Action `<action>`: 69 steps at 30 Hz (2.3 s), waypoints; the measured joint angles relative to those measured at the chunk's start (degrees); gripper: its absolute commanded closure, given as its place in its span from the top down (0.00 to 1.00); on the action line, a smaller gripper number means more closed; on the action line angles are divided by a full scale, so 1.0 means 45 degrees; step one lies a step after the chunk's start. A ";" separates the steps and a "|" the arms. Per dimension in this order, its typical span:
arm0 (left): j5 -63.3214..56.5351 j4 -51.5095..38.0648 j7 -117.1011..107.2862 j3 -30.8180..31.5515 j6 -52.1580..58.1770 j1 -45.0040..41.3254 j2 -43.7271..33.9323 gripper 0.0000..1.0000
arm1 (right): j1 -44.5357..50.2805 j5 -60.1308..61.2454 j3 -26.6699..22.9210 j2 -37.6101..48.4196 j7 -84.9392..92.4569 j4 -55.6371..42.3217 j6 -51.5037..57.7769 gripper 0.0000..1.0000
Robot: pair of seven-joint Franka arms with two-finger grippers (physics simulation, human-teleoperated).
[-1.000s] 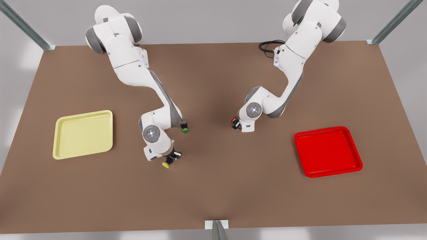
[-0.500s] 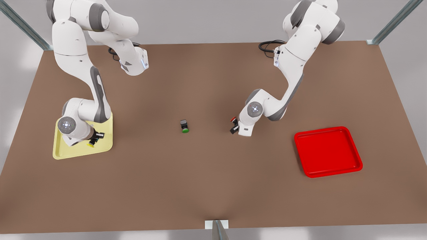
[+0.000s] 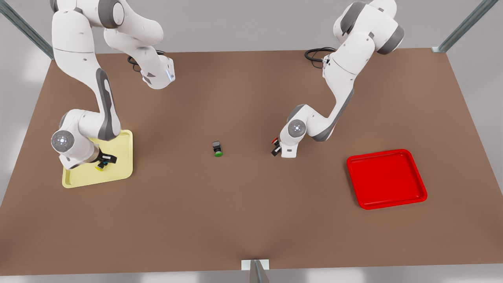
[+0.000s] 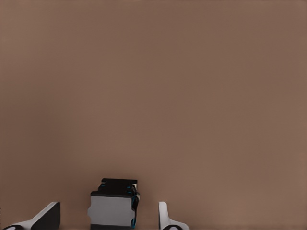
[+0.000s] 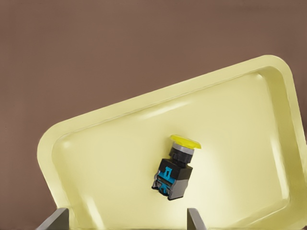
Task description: Place the switches on the corresponding trays according to their colors
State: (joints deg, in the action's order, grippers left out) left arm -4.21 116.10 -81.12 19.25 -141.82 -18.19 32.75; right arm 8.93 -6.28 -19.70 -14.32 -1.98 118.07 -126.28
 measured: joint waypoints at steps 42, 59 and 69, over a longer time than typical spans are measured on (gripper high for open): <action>-0.0106 -0.2819 0.4284 0.0118 0.5854 0.3343 -0.2289 0.44 | -0.0084 0.0010 0.1956 0.1724 0.3388 -0.6612 0.6773 1.00; 0.1503 -0.4314 1.5380 -0.1102 0.5441 0.9664 -0.0457 1.00 | 0.0003 0.0009 0.2017 0.1564 0.3373 -0.6550 0.6948 1.00; -0.0258 -0.5904 1.5313 0.0669 0.8758 0.9598 -0.1922 1.00 | -0.0078 0.0010 0.2114 0.1433 0.3435 -0.7888 0.7922 1.00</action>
State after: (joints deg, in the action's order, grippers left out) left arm -5.37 89.54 -12.21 22.26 -102.41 25.00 24.10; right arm 8.58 -6.24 -10.19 -7.87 13.48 82.57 -90.63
